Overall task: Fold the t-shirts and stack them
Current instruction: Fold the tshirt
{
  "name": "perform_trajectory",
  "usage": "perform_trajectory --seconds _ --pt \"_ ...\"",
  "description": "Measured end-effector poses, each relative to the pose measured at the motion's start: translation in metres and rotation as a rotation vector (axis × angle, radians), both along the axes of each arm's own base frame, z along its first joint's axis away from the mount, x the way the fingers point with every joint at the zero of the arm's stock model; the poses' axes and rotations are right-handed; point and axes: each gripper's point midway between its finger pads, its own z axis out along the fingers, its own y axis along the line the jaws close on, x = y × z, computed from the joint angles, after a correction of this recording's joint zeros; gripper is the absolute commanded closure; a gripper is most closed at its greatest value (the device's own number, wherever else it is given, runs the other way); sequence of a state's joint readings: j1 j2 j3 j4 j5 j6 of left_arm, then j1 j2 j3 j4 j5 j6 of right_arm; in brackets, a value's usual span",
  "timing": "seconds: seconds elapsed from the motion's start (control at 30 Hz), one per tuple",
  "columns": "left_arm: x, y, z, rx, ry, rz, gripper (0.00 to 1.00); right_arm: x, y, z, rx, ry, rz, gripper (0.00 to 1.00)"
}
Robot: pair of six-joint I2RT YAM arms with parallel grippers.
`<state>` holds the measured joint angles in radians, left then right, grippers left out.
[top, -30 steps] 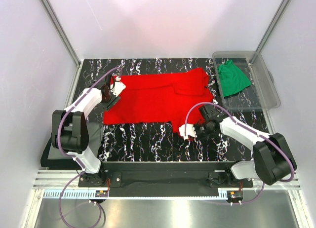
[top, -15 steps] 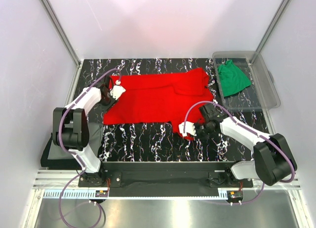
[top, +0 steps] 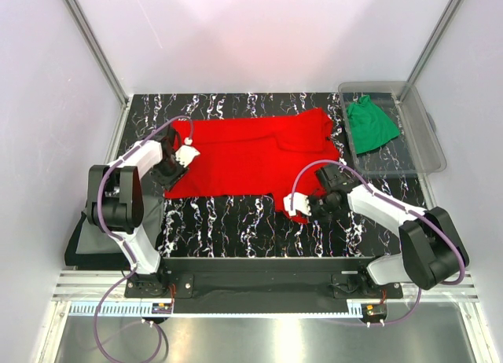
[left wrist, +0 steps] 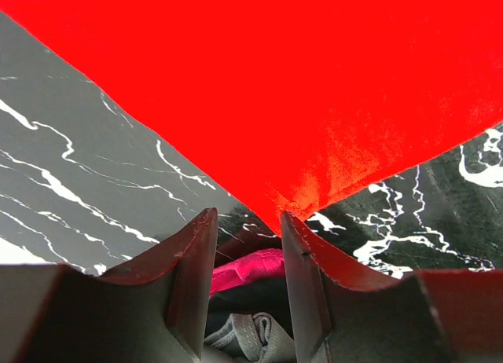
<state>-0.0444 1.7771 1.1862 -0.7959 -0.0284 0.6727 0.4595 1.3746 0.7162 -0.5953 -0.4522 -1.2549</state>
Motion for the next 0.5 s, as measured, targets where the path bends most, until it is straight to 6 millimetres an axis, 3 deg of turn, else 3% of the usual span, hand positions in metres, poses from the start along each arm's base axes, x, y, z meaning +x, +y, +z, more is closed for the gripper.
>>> perform_trajectory --seconds 0.5 --pt "-0.026 -0.006 -0.014 -0.035 0.082 0.004 0.61 0.004 0.002 0.003 0.006 -0.009 -0.005 1.00"
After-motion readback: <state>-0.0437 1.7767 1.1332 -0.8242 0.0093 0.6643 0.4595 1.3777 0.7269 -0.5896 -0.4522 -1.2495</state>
